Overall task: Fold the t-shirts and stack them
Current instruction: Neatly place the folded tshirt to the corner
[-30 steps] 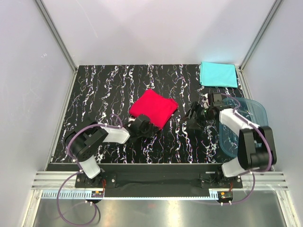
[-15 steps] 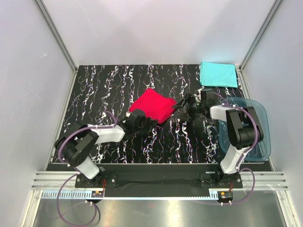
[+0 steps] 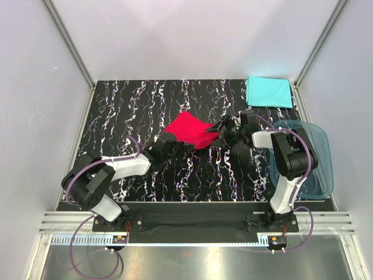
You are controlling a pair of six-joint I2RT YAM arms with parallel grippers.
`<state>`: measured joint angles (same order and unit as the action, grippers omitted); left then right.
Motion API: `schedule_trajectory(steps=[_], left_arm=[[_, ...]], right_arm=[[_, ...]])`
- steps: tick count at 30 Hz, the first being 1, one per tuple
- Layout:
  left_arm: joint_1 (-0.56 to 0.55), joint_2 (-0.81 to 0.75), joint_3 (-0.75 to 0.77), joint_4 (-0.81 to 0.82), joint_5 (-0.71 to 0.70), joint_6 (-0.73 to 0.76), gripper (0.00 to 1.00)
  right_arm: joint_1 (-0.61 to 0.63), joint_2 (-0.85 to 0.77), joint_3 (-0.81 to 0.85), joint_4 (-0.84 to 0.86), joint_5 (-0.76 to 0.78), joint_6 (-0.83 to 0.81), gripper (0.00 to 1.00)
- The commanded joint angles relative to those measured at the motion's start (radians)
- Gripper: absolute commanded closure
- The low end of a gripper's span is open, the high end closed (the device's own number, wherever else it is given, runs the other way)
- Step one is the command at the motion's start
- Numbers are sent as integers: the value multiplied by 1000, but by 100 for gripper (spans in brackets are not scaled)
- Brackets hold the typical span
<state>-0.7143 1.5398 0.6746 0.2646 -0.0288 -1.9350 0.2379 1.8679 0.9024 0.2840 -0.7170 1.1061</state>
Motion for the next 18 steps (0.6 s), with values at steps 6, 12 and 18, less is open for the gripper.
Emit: schedule_trajectory(steps=[6, 12, 18], left_arm=[[18, -46, 25, 64, 23, 7, 100], [21, -53, 29, 74, 49, 4, 100], [27, -73, 29, 79, 55, 1, 100]], right_arm=[[8, -44, -59, 1, 59, 11, 21], [12, 3, -51, 55, 64, 37, 25], [32, 28, -34, 76, 97, 67, 28]])
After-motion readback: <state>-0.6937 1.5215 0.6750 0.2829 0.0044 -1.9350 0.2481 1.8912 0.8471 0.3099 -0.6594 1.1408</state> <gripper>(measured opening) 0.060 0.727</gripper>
